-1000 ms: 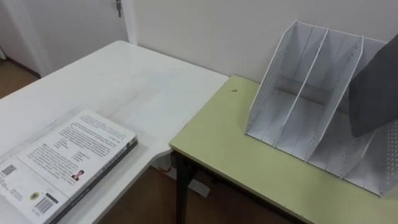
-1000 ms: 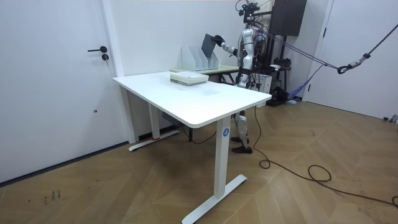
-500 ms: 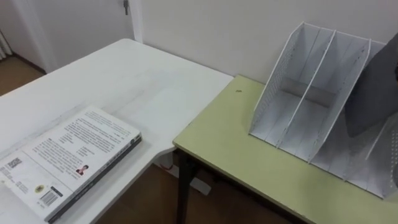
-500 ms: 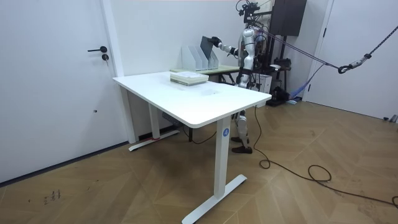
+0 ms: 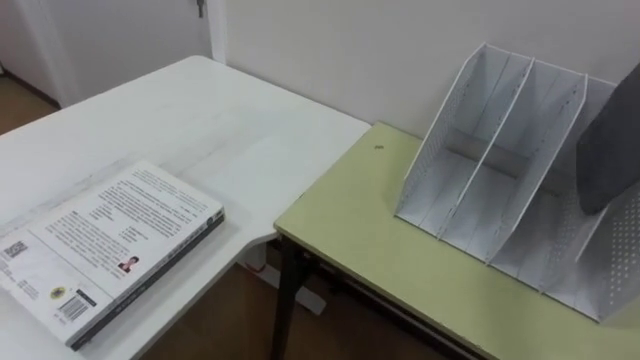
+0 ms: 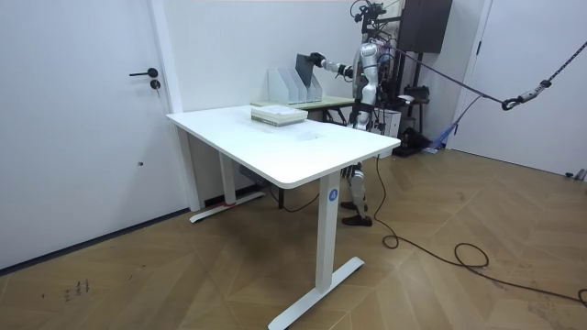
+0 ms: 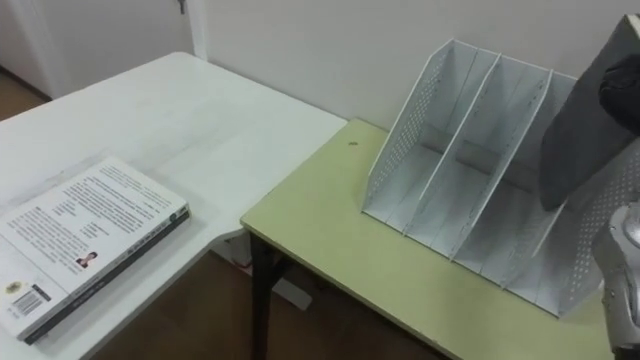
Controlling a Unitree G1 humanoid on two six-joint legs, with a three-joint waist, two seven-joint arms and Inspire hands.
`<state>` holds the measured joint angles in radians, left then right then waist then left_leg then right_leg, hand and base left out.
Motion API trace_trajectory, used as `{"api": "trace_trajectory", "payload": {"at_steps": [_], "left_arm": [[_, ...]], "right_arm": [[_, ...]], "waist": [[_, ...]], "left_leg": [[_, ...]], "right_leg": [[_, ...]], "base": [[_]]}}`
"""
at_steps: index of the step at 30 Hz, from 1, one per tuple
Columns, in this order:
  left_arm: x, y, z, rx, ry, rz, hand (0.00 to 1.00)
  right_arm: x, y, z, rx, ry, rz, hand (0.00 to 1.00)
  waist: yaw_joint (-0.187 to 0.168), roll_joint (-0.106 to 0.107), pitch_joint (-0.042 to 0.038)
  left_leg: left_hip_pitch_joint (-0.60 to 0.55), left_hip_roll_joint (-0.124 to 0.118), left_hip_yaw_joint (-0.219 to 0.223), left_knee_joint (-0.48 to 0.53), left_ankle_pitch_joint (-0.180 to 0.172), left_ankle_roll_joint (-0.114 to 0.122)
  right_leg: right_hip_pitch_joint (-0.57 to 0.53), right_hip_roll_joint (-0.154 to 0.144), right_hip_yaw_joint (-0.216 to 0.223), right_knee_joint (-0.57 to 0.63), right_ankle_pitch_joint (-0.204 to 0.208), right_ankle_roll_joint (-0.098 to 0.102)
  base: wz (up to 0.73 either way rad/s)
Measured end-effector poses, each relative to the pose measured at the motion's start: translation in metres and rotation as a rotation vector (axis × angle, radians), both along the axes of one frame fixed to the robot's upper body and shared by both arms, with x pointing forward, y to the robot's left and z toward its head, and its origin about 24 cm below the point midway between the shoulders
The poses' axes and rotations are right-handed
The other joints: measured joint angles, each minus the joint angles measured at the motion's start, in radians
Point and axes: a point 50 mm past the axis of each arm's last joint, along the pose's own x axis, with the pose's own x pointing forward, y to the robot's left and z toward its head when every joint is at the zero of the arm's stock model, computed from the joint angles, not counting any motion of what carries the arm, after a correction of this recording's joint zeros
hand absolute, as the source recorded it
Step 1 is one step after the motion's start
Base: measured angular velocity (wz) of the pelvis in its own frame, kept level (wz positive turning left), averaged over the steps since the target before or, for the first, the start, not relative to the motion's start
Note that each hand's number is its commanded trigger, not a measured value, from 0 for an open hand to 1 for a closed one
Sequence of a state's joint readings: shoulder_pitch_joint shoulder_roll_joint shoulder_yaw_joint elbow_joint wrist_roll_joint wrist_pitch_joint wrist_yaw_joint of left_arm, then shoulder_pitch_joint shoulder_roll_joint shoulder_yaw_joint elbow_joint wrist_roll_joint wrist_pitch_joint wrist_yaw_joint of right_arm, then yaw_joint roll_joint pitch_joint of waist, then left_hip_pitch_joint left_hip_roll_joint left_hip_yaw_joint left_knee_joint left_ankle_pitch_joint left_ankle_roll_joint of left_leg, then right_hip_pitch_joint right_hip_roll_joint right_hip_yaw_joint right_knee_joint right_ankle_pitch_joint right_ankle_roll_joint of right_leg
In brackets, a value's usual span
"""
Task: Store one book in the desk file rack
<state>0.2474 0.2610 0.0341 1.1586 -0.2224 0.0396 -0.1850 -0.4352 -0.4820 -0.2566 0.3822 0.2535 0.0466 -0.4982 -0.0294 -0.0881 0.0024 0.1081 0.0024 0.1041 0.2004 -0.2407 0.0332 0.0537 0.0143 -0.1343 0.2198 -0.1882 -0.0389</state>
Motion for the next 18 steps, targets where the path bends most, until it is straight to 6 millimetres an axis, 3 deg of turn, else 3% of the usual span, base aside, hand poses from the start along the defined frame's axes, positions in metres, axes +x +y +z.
{"api": "trace_trajectory", "payload": {"at_steps": [4,18], "left_arm": [[-0.002,-0.001,0.0,-0.001,0.028,-0.04,0.0],[-0.005,0.003,0.003,0.018,0.054,-0.1,0.0]], "right_arm": [[0.003,-0.003,0.002,-0.002,0.02,0.027,0.0],[0.003,-0.014,0.0,0.026,0.055,0.067,0.0]], "waist": [[0.003,0.011,-0.0096],[0.008,-0.006,-0.0037]], "left_leg": [[-0.006,0.0,0.0,0.004,0.0,0.0],[-0.007,0.001,-0.001,0.007,0.001,-0.002]], "right_leg": [[-0.001,0.0,-0.006,0.003,0.0,0.0],[-0.003,0.0,-0.007,0.0,0.002,-0.003]], "base": [[0.0],[0.0]]}}
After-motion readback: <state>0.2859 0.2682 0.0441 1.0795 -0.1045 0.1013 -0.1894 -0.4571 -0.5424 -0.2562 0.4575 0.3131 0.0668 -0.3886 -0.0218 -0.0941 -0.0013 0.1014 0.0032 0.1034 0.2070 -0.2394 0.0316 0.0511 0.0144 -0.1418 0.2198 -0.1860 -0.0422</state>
